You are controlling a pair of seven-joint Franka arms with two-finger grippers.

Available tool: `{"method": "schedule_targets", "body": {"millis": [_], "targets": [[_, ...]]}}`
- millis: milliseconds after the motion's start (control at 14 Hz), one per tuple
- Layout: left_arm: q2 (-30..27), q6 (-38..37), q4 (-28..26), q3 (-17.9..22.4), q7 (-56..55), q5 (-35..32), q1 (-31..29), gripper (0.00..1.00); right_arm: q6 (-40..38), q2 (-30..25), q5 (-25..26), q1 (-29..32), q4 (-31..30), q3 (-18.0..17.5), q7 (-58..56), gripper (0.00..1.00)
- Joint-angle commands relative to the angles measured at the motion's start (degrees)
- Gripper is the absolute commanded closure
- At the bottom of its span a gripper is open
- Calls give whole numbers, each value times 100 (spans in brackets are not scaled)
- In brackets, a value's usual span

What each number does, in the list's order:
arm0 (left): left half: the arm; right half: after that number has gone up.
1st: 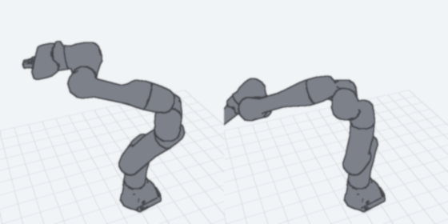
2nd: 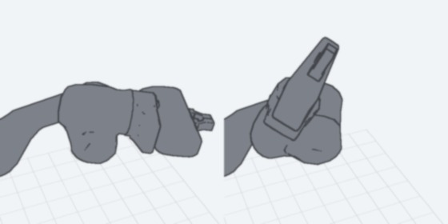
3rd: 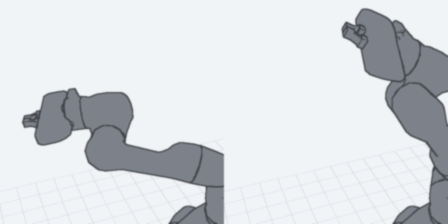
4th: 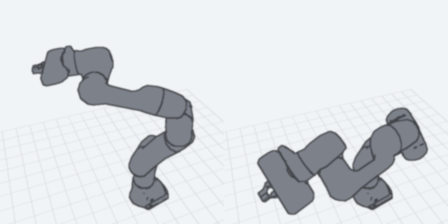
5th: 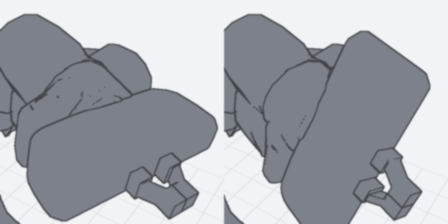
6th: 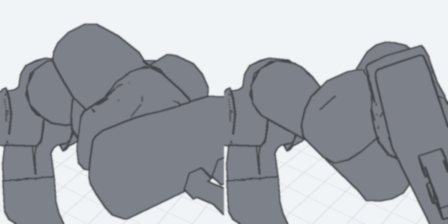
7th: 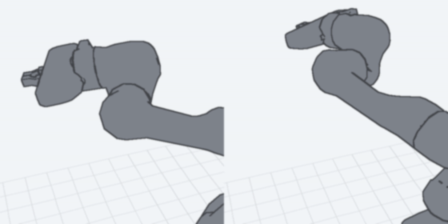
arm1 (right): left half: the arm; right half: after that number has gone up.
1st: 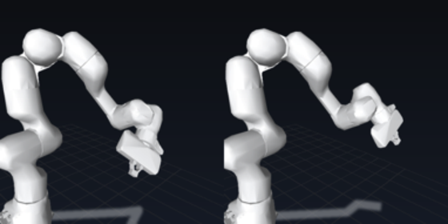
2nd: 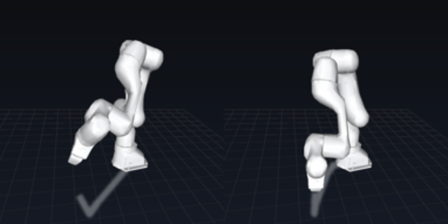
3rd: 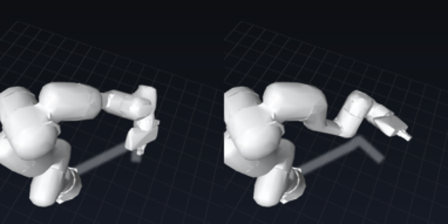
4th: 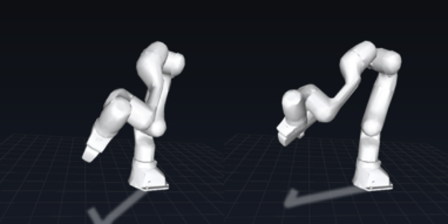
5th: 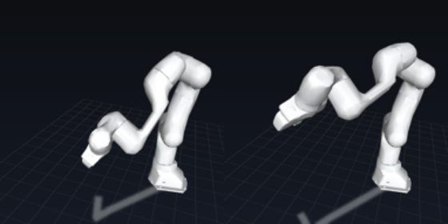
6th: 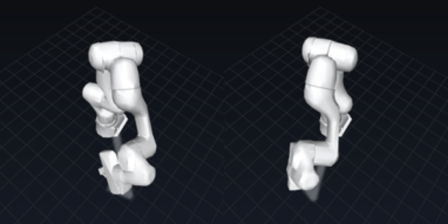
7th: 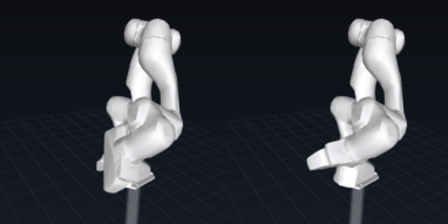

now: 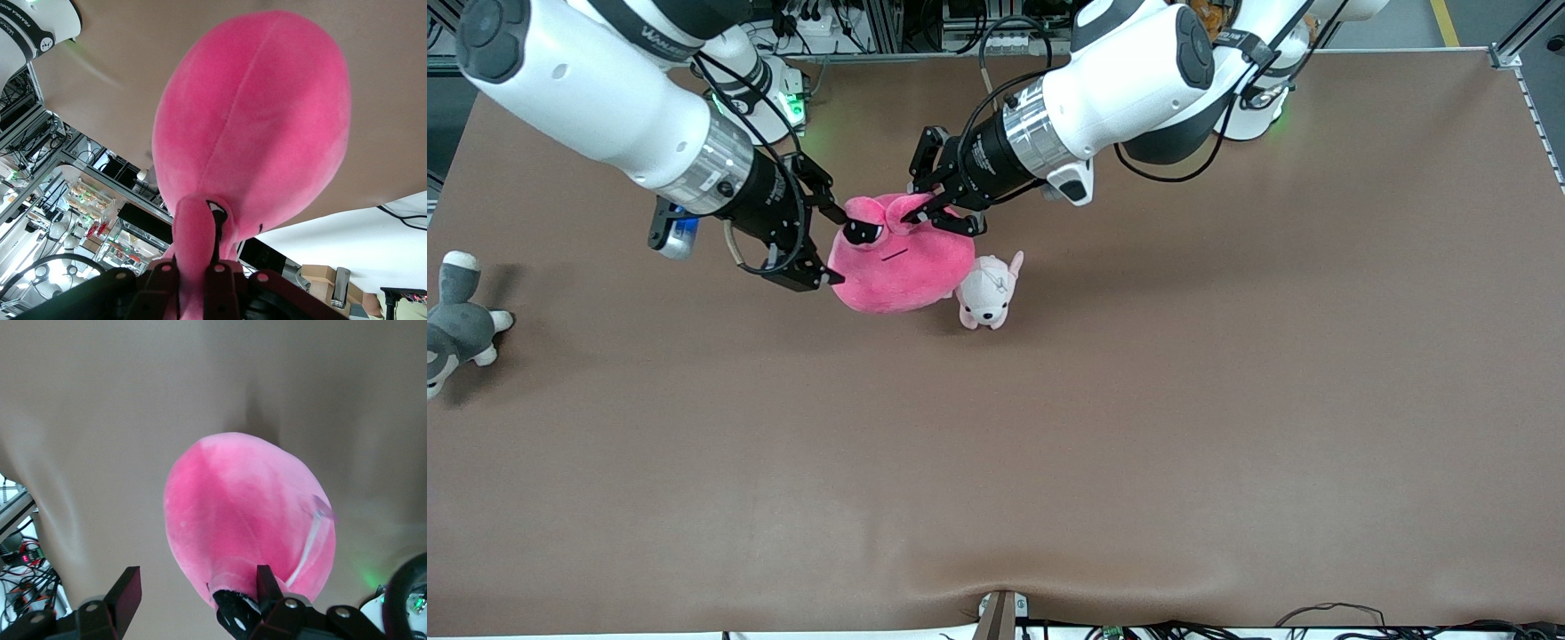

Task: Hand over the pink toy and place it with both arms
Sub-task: 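Grasp the pink plush with the right gripper, then open the left gripper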

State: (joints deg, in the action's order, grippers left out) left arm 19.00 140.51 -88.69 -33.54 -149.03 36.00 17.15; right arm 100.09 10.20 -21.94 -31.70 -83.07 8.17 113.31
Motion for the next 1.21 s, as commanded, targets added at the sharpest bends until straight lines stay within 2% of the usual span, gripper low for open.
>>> {"method": "schedule_targets", "body": {"millis": [0, 214, 429, 929, 1000, 1071, 1143], "targets": [[25, 169, 72, 6, -117, 82, 95, 100, -60, 96, 120, -327, 19, 62, 130, 0], [51, 169, 72, 6, -117, 74, 95, 100, -130, 140, 181, -416, 1, 62, 61, 0], [51, 169, 45, 6, -108, 56, 95, 100, -569, 140, 349, -408, 19, 62, -230, 0], [60, 169, 36, 6, -99, 47, 86, 100, -579, 140, 173, -328, 1, 89, -310, 0], [60, 169, 36, 6, -99, 47, 86, 100, -561, 140, 173, -355, 10, 80, -309, 20], [60, 169, 36, 6, -99, 47, 86, 100, -500, 140, 164, -355, 10, 80, -266, 69], [60, 169, 36, 6, -99, 47, 86, 100, -491, 140, 155, -346, 19, 80, -265, 100]]}}
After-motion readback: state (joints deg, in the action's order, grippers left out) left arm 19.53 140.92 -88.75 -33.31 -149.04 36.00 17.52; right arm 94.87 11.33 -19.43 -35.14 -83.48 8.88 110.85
